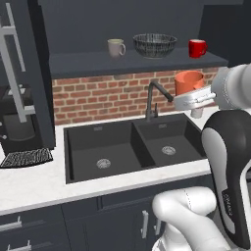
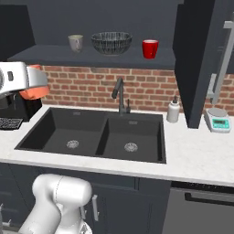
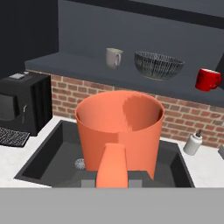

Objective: Gather all objects into one cabinet and sort the glasses and bowls to opposite sides.

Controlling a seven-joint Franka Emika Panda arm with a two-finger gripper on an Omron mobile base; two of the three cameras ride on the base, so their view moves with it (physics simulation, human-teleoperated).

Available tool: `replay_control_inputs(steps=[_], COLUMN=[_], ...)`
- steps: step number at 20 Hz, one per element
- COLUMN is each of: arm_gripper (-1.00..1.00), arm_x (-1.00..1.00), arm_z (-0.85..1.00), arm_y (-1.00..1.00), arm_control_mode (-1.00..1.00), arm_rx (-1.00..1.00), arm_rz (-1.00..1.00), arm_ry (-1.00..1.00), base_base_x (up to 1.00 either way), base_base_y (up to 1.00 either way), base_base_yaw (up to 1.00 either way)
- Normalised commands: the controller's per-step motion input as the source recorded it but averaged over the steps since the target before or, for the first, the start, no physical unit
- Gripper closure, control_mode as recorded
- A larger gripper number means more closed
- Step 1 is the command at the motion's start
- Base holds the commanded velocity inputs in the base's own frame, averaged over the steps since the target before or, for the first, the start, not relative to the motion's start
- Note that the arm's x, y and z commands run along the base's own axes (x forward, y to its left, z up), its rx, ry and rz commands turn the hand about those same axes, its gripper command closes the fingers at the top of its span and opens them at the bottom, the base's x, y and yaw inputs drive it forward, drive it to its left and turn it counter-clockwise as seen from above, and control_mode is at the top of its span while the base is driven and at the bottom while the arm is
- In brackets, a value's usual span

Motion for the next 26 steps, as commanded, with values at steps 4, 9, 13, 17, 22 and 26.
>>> replay_control_inputs(steps=[4, 9, 13, 17, 22, 26], arm_gripper=[1.00, 1.00, 1.00, 1.00, 1.00, 1.00], arm_x=[0.00, 0.00, 0.00, 0.00, 0.00, 0.00], arm_z=[0.00, 0.00, 0.00, 0.00, 0.00, 0.42], arm_y=[0.00, 0.00, 0.00, 0.00, 0.00, 0.16], arm_control_mode=[1.00, 1.00, 1.00, 1.00, 1.00, -1.00], arm_rx=[0.00, 0.00, 0.00, 0.00, 0.00, -0.03], arm_rz=[0.00, 0.00, 0.00, 0.00, 0.00, 0.03], arm_ry=[0.00, 0.00, 0.00, 0.00, 0.00, 0.00], base_base_x=[0.22, 0.34, 0.44, 0.28, 0.11, 0.01], base_base_y=[0.10, 0.04, 0.07, 0.15, 0.20, 0.05], base_base_yaw=[0.00, 0.00, 0.00, 0.01, 0.01, 0.01])
